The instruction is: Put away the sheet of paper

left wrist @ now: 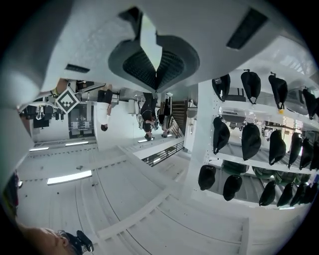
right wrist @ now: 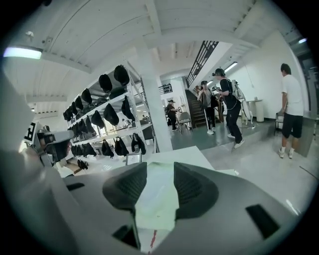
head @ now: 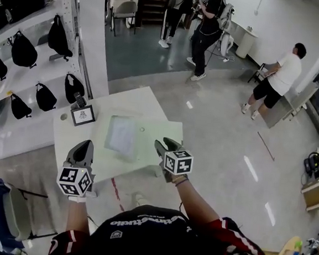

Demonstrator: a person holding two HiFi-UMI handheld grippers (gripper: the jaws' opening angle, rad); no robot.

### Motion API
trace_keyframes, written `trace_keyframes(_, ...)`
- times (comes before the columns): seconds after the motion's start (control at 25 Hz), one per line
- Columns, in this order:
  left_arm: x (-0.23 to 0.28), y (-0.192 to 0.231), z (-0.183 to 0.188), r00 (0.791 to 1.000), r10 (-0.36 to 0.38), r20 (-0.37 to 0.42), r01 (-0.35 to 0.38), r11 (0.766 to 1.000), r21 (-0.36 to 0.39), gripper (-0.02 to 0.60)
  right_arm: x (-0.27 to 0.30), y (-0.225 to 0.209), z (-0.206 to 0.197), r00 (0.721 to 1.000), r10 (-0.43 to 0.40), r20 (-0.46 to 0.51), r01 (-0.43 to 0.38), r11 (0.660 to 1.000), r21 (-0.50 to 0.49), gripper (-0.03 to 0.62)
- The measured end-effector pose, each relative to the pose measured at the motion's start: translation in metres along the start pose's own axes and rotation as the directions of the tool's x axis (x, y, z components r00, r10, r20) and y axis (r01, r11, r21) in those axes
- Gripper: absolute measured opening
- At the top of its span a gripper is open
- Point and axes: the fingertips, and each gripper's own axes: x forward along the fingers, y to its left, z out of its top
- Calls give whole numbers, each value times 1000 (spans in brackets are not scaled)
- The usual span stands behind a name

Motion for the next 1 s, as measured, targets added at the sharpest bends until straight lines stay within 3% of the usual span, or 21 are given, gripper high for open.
trace_keyframes(0.64,-57,-7,9,1000,2,18,-2,1000,22,5,-72,56,13,993,9,118,0,997,-78,115)
trace_keyframes(1.0,-71,-20,19,999,14,40,-17,996,84,5,-95,74,29,984,47,173,-24,991,-128,58)
